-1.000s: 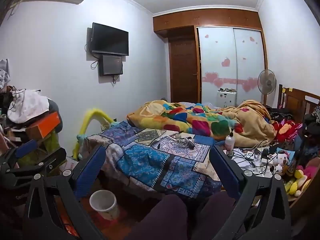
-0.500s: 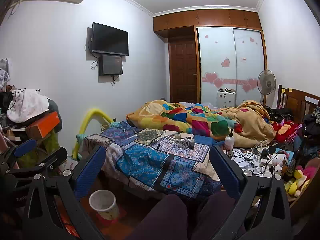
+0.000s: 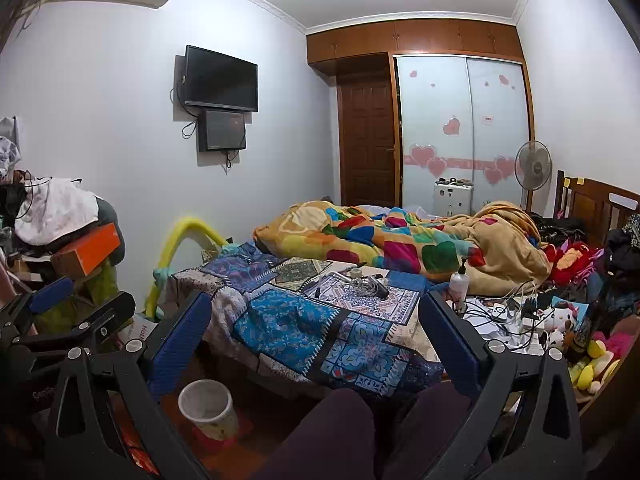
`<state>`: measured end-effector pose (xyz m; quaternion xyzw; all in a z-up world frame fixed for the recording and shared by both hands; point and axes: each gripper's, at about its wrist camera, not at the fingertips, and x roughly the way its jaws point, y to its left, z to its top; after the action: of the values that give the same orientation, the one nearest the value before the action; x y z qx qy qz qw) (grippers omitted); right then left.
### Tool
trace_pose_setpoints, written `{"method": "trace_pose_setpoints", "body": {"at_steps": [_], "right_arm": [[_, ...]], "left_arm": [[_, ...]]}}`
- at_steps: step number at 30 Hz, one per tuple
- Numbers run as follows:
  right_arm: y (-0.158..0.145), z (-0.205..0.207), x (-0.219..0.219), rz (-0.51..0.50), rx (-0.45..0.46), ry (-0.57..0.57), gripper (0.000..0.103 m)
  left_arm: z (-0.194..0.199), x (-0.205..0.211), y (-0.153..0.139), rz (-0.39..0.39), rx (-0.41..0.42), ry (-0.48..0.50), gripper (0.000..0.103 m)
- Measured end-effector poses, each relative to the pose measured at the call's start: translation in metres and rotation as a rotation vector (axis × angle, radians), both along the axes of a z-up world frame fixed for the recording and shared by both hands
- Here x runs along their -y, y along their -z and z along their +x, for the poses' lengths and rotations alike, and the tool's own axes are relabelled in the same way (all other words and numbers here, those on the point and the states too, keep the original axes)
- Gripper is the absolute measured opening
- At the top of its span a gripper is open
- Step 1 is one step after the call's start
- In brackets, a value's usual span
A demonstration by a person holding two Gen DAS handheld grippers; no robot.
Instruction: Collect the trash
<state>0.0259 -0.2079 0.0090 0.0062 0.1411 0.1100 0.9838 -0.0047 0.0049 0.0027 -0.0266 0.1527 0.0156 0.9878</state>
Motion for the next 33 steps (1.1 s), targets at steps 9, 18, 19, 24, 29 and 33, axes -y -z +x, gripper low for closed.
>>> {"method": "trace_pose_setpoints", "body": {"at_steps": [9, 18, 19, 24, 29, 33], "right_arm": [[0.0, 0.0, 0.0, 0.001, 0.001, 0.001, 0.103], [0.0, 0.0, 0.0, 0.0, 0.0, -0.001, 0.103], [0.0, 0.0, 0.0, 0.001, 0.0, 0.0, 0.103], [-0.001, -0.002, -0.002, -0.001, 0.009, 0.0, 0.103], [-0.002, -0.003, -0.003, -0.001, 0.007, -0.001, 0.103], [-0.003, -0.003, -0.004, -0.001, 0.009, -0.003, 0.103]], "left_arm": [[0.0, 0.001, 0.004, -0.005, 0.001, 0.0, 0.103], [0.001, 0.001, 0.005, -0.007, -0.003, 0.001, 0.103], [0.001, 0.001, 0.006, -0.008, -0.003, 0.002, 0.103], [0.0, 0.007, 0.009, -0.015, -0.006, 0.003, 0.103], [0.0, 0.007, 0.008, -0.016, -0.007, 0.004, 0.103], [0.0, 0.007, 0.009, -0.018, -0.013, 0.003, 0.103]]}}
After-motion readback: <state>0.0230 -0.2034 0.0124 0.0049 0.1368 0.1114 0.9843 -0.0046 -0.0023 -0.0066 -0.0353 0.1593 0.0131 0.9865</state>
